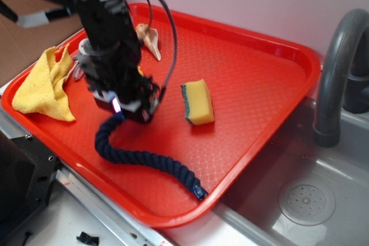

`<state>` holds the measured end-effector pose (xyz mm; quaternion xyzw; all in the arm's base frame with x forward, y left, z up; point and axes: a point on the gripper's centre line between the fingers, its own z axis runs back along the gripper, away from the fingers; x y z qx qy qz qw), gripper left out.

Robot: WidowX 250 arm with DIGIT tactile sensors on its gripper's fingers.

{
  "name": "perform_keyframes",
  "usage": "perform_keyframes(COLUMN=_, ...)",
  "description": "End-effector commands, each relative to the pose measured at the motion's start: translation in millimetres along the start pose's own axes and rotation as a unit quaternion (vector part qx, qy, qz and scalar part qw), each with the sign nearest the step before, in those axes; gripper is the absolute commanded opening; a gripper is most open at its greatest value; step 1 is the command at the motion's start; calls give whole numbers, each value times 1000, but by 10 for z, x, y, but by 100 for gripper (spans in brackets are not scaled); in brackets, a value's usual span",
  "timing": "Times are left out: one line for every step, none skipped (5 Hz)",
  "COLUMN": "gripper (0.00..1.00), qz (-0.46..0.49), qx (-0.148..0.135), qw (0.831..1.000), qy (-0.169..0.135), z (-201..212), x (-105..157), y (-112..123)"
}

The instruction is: Grab the blue rope.

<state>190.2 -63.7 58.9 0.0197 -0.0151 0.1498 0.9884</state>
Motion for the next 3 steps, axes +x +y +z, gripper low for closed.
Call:
perform_keyframes(gripper=0, qz=81, qx=-31, qw=994, qy=-60, z=1102, x=-22, y=239)
perform_keyframes(gripper=0, qz=73, qx=-41, qw=988, qy=-132, z=1577, x=-172, y=378)
perform_keyframes(gripper=0, qz=35, qx=-43, qw=992, qy=-114, z=1584, x=-163, y=473)
